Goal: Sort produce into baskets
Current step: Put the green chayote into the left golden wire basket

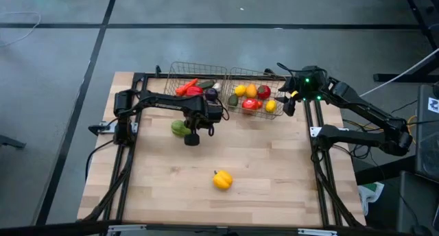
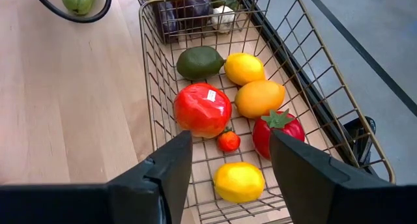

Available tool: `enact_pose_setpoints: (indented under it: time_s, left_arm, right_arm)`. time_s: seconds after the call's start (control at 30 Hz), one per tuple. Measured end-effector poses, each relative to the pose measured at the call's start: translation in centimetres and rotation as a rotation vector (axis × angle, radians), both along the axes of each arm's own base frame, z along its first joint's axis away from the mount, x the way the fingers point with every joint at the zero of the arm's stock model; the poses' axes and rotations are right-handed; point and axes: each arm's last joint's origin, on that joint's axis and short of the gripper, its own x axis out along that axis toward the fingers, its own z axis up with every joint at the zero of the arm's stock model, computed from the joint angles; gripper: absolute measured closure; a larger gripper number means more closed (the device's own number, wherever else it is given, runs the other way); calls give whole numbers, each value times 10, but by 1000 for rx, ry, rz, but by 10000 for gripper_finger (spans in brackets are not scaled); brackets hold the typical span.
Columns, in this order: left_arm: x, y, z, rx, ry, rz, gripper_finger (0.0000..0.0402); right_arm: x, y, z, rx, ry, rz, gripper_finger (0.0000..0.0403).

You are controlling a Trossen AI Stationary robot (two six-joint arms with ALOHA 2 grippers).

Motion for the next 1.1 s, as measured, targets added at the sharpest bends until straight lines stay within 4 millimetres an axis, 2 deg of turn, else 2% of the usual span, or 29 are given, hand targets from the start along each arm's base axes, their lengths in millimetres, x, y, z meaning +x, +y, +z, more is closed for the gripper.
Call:
enact_pose_setpoints:
  time_s: [0.2,0.33,0.6,0.93,1.1]
  left_arm:
    - [1,-3,0,36,11,-124,43]
    - [1,-3,0,39,9,-145,43]
    - [-12,-8,-27,59,65,-192,43]
    - [-23,-7,-47,108,89,-206,44]
    - [-24,-8,-49,109,97,-204,78]
  right_arm:
    - [0,0,0,0,0,0,199]
    - [0,0,0,0,0,0,199]
    - [0,0,0,-1,0,0,199]
    - [0,0,0,0,0,0,199]
    - [0,0,0,0,0,0,199]
